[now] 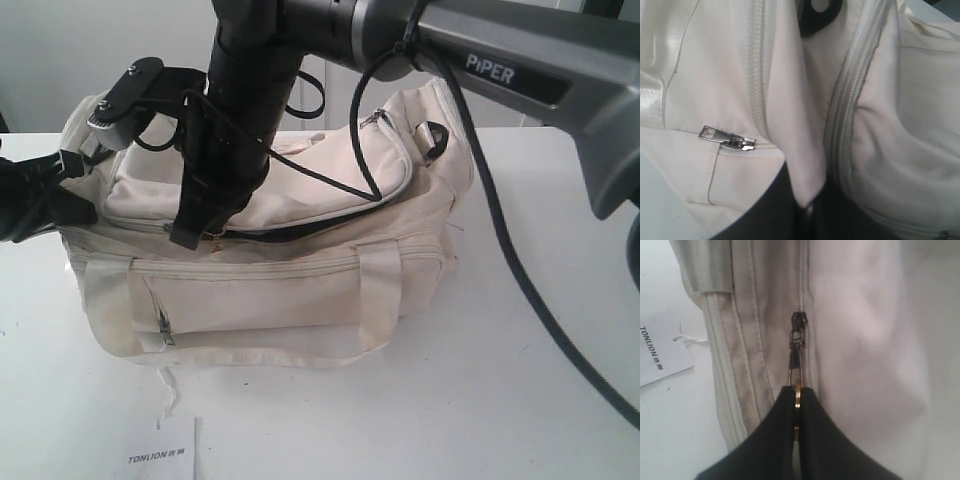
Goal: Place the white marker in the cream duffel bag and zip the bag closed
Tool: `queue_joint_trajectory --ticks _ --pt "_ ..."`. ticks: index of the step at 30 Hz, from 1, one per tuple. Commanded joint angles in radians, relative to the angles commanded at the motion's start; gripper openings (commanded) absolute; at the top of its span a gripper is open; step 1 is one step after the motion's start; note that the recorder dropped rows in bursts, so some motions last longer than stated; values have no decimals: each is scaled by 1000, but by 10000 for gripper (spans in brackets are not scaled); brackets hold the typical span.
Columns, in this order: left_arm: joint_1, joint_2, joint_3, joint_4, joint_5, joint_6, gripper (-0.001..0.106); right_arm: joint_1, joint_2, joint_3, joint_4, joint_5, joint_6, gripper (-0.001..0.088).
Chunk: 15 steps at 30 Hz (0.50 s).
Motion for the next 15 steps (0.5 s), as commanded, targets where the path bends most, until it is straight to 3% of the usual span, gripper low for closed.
queue_joint_trajectory --ticks 15 --pt "0 0 0 0 -8 0 3 -18 -11 14 0 0 9 0"
